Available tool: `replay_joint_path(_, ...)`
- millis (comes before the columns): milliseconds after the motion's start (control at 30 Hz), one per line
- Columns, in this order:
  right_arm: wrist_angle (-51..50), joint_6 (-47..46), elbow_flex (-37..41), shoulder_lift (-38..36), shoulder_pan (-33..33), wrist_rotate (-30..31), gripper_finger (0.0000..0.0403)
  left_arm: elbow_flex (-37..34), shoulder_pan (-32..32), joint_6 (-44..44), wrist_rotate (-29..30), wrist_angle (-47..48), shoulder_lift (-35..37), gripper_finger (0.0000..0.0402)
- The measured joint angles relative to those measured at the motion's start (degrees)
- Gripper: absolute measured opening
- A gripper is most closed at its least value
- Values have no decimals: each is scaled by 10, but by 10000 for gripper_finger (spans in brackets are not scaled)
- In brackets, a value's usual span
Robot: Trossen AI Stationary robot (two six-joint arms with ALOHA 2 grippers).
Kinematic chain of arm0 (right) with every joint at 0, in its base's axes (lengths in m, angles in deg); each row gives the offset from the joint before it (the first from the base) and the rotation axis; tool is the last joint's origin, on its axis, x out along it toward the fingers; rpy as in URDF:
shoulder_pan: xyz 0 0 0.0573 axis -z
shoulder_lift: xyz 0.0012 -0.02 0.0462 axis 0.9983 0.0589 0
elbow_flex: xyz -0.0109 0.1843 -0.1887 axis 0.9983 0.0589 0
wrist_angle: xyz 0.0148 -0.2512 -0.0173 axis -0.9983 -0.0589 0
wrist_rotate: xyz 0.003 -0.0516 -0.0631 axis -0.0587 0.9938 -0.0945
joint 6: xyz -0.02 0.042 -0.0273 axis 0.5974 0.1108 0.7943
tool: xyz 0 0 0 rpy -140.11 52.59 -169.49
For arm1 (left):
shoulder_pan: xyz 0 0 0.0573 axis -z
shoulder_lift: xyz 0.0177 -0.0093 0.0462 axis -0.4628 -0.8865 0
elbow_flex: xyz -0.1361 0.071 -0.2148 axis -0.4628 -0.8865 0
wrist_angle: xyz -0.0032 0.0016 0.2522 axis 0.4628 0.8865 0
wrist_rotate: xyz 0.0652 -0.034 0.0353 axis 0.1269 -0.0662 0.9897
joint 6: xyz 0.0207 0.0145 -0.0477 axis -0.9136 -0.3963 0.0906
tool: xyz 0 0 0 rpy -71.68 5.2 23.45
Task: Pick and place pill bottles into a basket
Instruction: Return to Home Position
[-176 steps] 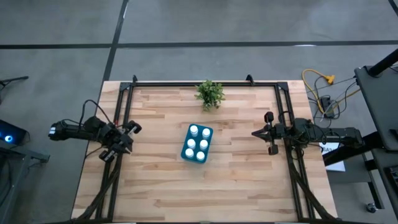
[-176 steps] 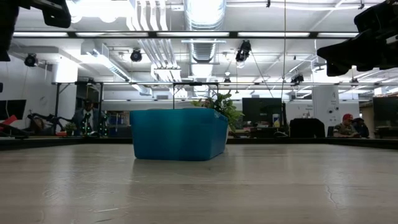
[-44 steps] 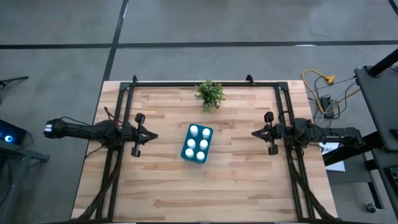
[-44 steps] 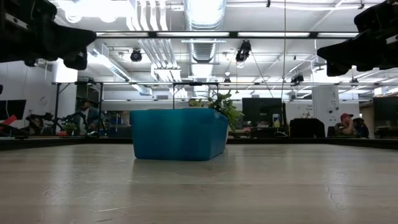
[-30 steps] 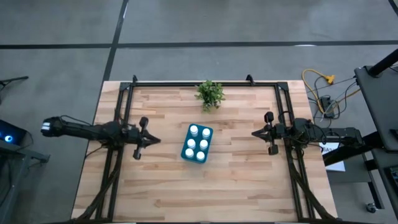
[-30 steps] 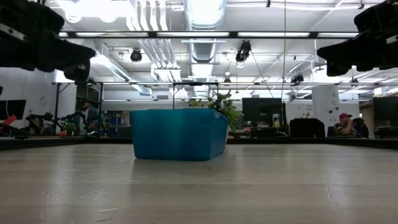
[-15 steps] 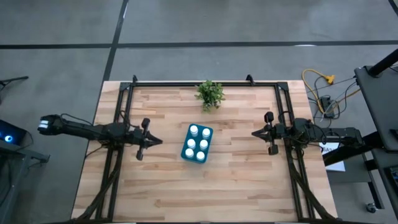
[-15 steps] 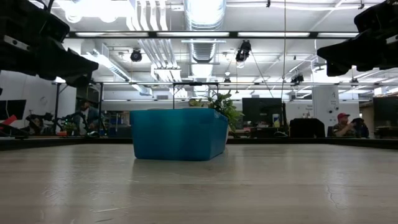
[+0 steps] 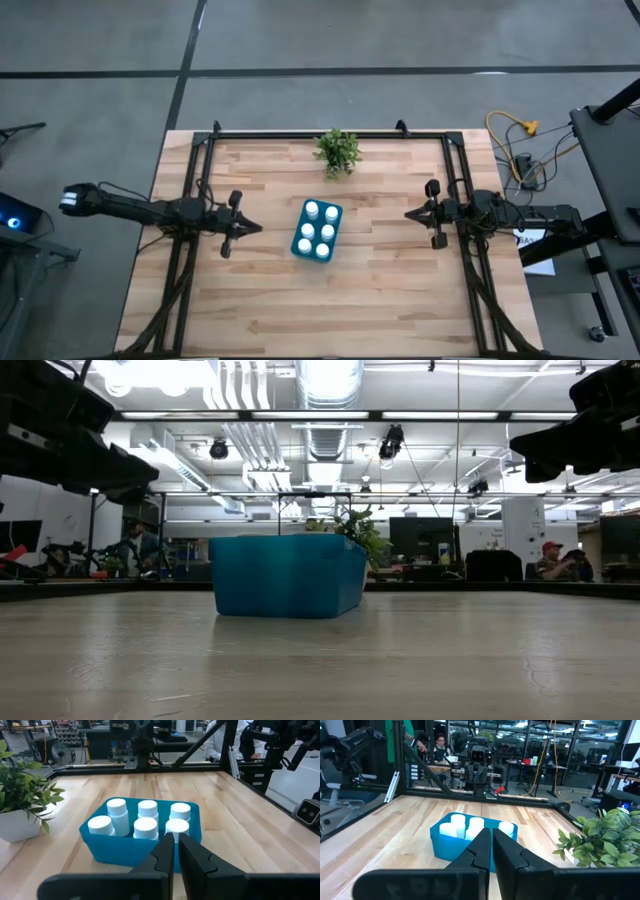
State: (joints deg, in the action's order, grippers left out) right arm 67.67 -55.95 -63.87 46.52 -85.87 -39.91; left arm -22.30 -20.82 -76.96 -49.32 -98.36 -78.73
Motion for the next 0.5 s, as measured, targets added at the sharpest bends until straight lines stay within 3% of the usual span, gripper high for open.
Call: replay_joint_path(500, 0, 1, 0, 0, 0, 0, 9, 0, 0, 0, -1, 0, -20, 8)
